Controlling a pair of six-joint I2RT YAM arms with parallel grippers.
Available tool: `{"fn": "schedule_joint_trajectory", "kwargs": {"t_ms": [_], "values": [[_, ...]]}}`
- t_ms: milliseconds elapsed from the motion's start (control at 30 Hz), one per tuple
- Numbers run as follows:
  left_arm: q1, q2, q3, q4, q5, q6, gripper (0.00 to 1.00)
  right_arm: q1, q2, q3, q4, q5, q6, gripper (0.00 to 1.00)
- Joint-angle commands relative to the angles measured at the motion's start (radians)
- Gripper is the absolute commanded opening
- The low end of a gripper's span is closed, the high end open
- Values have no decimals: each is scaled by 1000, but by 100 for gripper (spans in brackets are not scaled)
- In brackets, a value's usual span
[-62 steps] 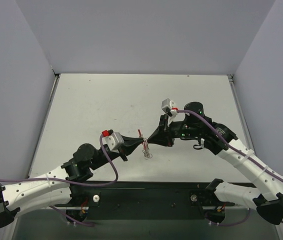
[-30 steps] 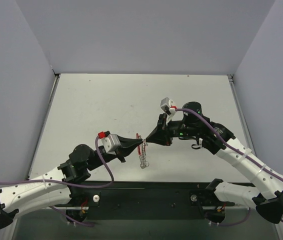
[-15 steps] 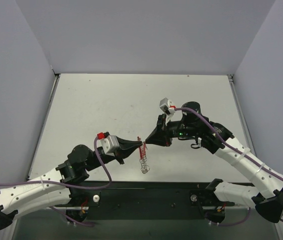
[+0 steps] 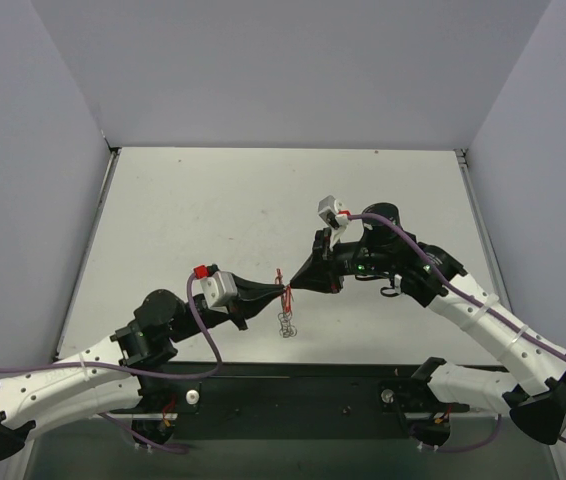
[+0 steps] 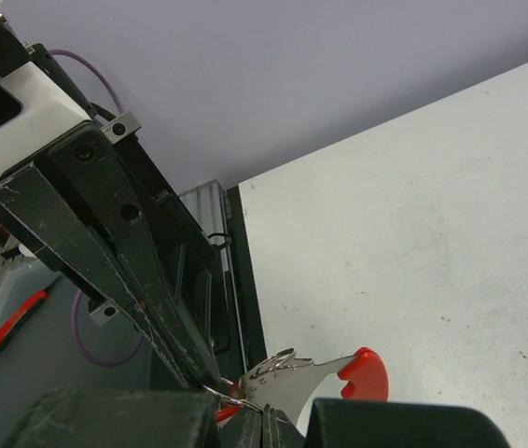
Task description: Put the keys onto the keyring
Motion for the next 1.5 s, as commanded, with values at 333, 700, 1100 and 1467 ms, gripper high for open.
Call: {"fn": "schedule_joint_trajectory", "kwargs": {"t_ms": [333, 700, 1100, 1467], "values": [[-12, 4, 27, 240, 101, -103, 0, 36, -44, -51, 94, 191, -18, 0], [-11, 7, 29, 255, 96, -112, 0, 54, -80, -102, 132, 286, -9, 0], [-12, 19, 16, 306, 96, -127, 0, 82, -101, -138, 166, 349, -2, 0], [-12, 13, 6, 257, 38, -118, 0, 83, -95, -148, 145, 439, 4, 0]]}}
